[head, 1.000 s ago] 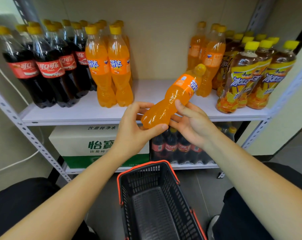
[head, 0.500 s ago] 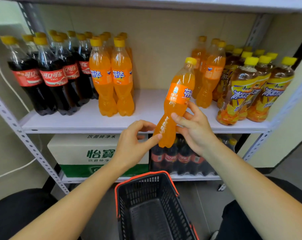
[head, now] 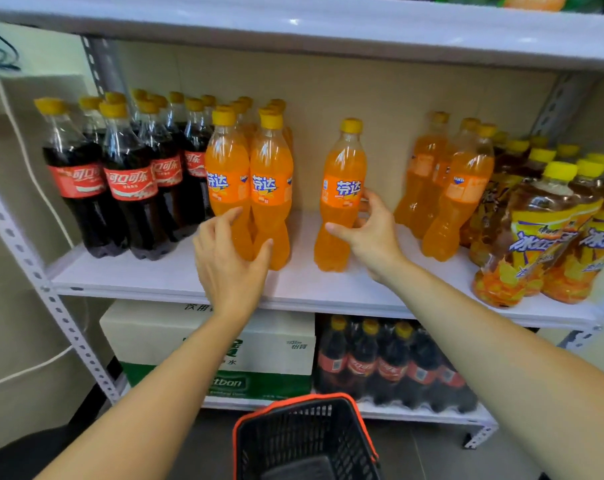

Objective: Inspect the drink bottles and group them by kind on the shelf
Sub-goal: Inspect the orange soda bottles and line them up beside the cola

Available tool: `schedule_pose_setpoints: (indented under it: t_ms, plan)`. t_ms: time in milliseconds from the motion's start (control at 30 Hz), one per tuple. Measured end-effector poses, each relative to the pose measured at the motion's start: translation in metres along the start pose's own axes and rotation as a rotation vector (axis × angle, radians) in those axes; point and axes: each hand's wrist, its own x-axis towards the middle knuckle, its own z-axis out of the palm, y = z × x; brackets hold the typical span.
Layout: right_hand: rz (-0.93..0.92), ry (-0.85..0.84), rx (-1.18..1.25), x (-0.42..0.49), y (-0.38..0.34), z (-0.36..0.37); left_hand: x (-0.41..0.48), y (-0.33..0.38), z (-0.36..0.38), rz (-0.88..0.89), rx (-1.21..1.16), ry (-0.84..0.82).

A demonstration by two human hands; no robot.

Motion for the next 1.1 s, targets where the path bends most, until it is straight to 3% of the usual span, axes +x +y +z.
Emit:
schedule_pose_setpoints:
  t_ms: [100, 333, 833, 1100]
  plan:
    - [-0.034, -0.008, -0.018, 0.025, 0.014, 0.01, 0.008, -0.006, 0.008, 0.01, 0.01, 0.06]
    - [-0.161, -0.049, -0.101, 0.078, 0.043, 0.032, -0.001, -0.017, 0.029, 0.048, -0.093, -0.004]
    - [-0.126, 0.062, -0.222, 0.146, 0.084, 0.083, -0.015, -0.027, 0.039, 0.171, 0.004, 0.099]
    - [-0.068, 0.036, -0.339, 0.151, 0.076, 0.081, -0.015, -0.023, 0.038, 0.188, 0.016, 0.082]
